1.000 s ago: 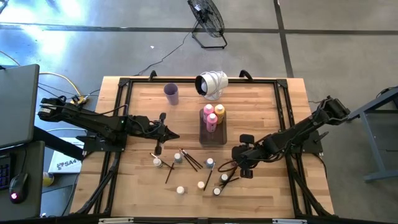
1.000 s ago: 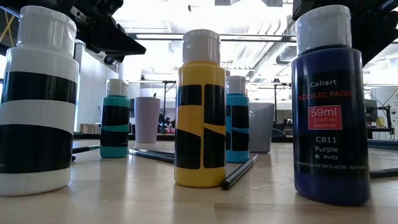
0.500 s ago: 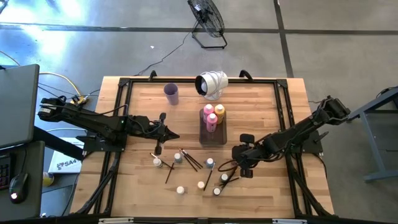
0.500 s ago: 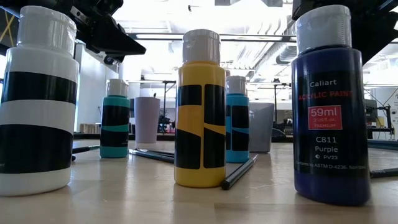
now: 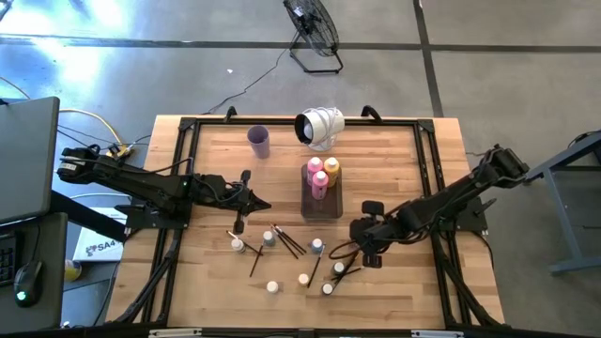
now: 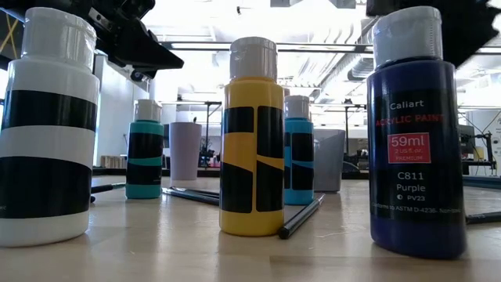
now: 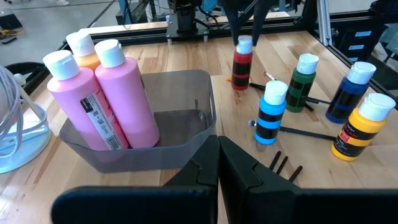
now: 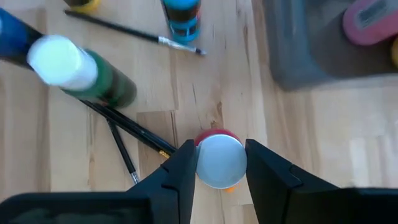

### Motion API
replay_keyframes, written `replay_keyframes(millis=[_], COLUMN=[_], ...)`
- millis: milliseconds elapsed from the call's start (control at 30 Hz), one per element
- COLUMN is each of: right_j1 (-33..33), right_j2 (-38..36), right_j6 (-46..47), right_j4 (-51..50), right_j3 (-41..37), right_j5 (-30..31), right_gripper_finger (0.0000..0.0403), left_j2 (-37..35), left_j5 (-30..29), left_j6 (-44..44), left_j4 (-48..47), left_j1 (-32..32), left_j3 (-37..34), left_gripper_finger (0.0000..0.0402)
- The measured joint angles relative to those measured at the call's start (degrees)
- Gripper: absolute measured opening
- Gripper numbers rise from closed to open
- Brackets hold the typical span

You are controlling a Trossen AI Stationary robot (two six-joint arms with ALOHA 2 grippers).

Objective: Pick & Place Paint Supplies
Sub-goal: Put the red paint bottle into the black bin

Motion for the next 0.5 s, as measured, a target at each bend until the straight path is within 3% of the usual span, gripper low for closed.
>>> replay_keyframes(millis=[500], right_j1=[-6.06], right_j2=[-0.06], right_j6=[-9.76], right_j4=[-9.08], right_j3=[13.94], right_j5=[1.48], right_gripper_finger=[0.0111], left_j2=[0.00], left_j5=[0.00], left_j6=[0.02], left_j4=[0.00], left_j1=[-0.02], left_j3=[0.00], left_gripper_finger=[0.0000])
